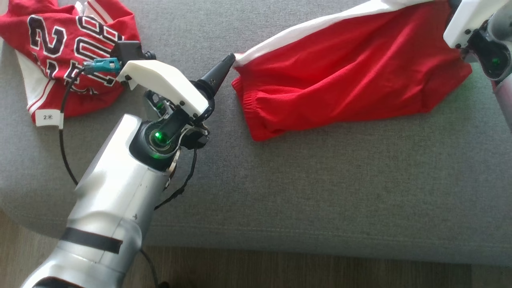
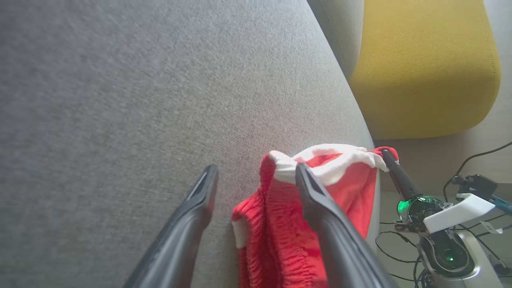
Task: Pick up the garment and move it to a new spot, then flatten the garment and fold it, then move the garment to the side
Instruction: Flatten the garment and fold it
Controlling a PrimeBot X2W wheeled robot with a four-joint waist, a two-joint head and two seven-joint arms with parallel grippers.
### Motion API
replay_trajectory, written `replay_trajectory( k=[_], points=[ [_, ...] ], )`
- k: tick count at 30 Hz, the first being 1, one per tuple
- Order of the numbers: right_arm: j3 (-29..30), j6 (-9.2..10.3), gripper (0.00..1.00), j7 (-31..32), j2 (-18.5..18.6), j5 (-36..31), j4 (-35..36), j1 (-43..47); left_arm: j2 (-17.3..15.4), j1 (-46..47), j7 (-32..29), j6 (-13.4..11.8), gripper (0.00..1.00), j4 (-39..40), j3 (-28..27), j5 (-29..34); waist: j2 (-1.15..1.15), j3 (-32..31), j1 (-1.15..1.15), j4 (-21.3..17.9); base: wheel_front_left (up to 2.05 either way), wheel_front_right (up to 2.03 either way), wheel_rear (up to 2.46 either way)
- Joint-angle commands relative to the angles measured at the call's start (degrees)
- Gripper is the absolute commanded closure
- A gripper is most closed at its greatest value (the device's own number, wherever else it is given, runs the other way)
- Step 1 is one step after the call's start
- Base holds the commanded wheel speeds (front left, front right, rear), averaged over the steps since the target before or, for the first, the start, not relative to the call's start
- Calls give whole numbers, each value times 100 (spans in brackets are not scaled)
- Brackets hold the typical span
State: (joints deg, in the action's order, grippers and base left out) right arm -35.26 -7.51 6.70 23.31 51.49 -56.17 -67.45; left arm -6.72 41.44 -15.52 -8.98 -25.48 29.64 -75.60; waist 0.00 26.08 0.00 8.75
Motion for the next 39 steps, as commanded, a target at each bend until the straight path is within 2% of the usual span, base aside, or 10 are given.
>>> replay_trajectory(
  k=[1, 2, 3, 4, 5, 16, 22, 29, 34, 39],
  points=[
    [-20, 2, 100, -77, -19, 56, 59, -98, -120, 169, 38, 48, 0, 139, -166, 44, 0, -3, 0, 18, 0, 0, 0],
    [-26, 2, 99, -90, -22, 65, 17, -105, -120, 169, 42, 49, 0, 133, -167, 45, 0, -4, 0, 24, 0, 0, 0],
    [-29, 2, 66, -104, -27, 73, -28, -112, -118, 169, 45, 50, 0, 127, -166, 47, 0, -6, 0, 30, 0, 0, 0],
    [-37, 2, 11, -131, -30, 72, -70, -122, -115, 168, 50, 49, 0, 123, -166, 49, 0, -8, 0, 33, 0, 0, 0],
    [-23, 2, 0, -163, -41, 92, -115, -131, -112, 167, 55, 48, 0, 120, -165, 51, 0, -12, 0, 34, 0, 0, 0],
    [-145, 2, 0, -794, -69, 177, -185, 69, -161, -18, 193, 151, 0, 67, -176, 83, 0, -462, 0, -113, 0, 0, 0],
    [-233, 2, 0, -1637, -60, 54, 21, 418, -371, -350, 1141, 234, 0, 235, -314, 520, 0, -1069, 0, -397, 0, 0, 0],
    [-214, 2, 0, -2119, -28, -376, 472, 984, -605, -810, 2317, 191, 0, 471, -307, 1249, 0, -1544, 0, -664, 0, 0, 0],
    [480, 2, 0, -2166, 7, -1379, 1363, 1744, -699, -1360, 2861, 0, 0, 686, -258, 1711, 0, -1806, 0, -847, 0, 0, 0],
    [1765, 2, 0, -2168, -497, -2335, 2383, 3164, -637, -1935, 3027, -96, 0, 843, -321, 2147, 0, -2000, 0, -956, 0, 0, 0]
  ],
)
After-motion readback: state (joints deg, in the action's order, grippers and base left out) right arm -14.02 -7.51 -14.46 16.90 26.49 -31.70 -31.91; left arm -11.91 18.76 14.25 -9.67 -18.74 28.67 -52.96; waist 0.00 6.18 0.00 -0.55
